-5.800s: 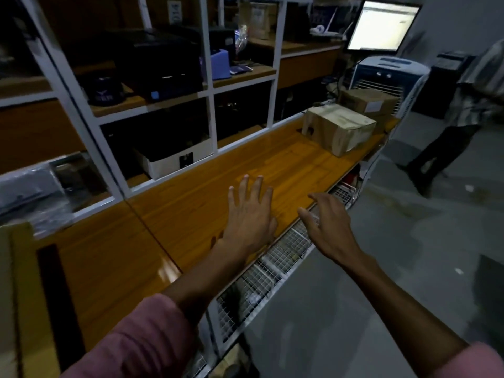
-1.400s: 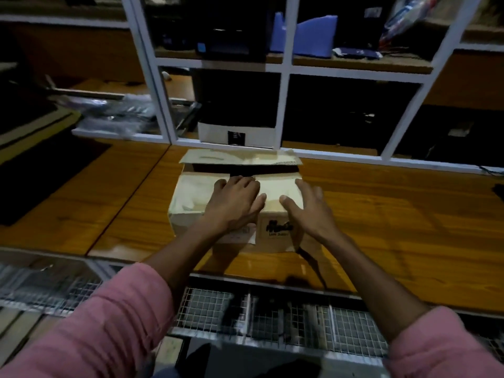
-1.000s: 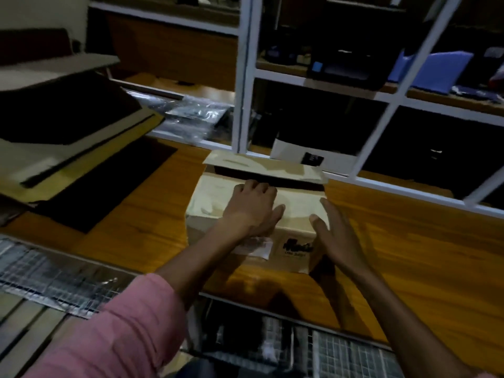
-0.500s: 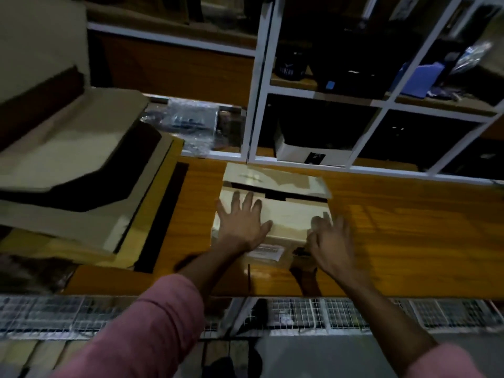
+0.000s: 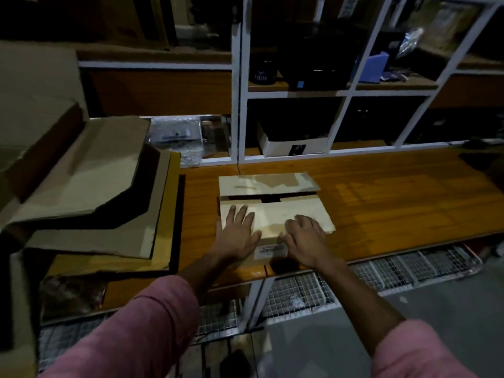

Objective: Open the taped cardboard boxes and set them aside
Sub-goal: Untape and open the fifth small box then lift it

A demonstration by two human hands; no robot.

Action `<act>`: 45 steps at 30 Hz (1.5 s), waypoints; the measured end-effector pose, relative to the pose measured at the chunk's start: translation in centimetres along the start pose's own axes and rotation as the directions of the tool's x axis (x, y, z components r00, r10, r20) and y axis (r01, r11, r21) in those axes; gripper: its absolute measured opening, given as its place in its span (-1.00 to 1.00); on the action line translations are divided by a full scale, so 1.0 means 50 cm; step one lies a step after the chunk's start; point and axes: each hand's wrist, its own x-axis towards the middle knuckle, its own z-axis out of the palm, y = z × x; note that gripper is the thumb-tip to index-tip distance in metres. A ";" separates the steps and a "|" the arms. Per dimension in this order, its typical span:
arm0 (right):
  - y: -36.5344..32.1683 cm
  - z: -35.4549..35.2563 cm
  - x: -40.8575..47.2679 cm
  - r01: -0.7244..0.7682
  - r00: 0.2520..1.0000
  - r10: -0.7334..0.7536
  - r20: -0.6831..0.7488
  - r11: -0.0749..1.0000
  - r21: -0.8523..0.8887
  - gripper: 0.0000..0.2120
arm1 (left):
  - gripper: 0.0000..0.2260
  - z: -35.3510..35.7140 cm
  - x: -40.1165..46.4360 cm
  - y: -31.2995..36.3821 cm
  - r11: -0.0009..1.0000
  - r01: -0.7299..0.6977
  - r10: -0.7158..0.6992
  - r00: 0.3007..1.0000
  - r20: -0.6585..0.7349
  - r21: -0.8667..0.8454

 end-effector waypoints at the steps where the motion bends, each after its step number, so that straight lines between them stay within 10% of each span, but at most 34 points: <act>1: -0.009 -0.003 -0.002 -0.004 1.000 0.004 0.020 1.000 0.016 -0.28 | -0.42 -0.001 -0.002 -0.004 1.000 -0.012 0.012 1.000 -0.002 -0.005; 33: -0.003 0.028 0.472 0.171 0.979 -0.182 -0.089 0.979 -0.115 -0.56 | -0.51 -0.043 0.239 -0.053 0.994 0.089 -0.104 0.921 -0.375 -0.056; 45: 0.030 0.048 0.545 0.159 0.957 -0.176 -0.230 0.983 -0.087 -0.88 | -0.54 -0.013 0.184 -0.014 0.942 0.063 0.048 0.947 -0.318 0.329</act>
